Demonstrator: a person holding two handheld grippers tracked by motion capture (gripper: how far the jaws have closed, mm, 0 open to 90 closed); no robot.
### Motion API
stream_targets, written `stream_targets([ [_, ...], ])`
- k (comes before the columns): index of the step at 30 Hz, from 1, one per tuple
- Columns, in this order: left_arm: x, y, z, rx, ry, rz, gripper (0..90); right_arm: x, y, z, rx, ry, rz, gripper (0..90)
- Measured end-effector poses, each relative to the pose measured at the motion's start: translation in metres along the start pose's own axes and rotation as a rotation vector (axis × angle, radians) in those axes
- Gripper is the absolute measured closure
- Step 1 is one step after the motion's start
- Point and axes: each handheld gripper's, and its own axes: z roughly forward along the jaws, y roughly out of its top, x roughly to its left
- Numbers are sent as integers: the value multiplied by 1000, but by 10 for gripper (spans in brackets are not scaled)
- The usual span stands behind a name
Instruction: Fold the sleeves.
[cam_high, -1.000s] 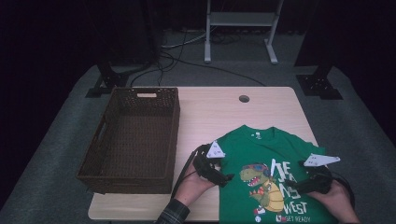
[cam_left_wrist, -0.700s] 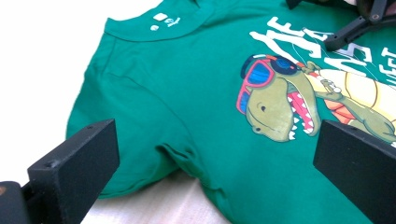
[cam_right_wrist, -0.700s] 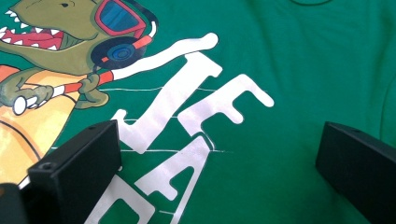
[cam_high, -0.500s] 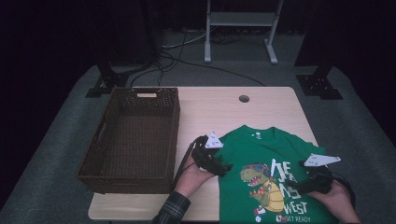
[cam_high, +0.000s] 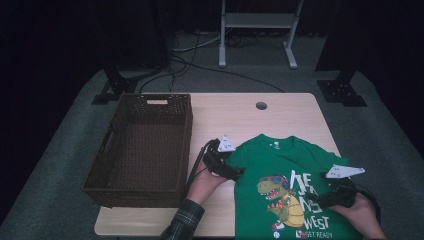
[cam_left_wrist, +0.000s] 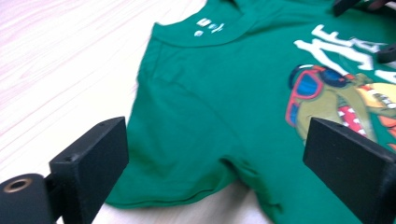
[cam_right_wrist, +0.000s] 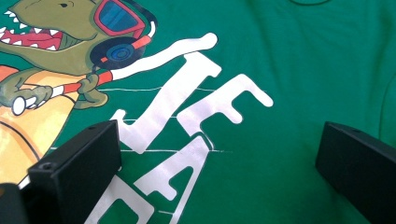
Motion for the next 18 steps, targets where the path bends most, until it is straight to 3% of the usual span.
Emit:
stream_targets([
  [6, 7, -3, 1, 1, 22, -21, 137, 0, 0, 0, 0, 0, -1, 0],
  [8, 11, -3, 1, -3, 47, -32, 145, 0, 0, 0, 0, -1, 0, 0],
  [18, 20, -5, 2, 3, 63, -46, 246, 0, 0, 0, 0, -2, 1, 0],
])
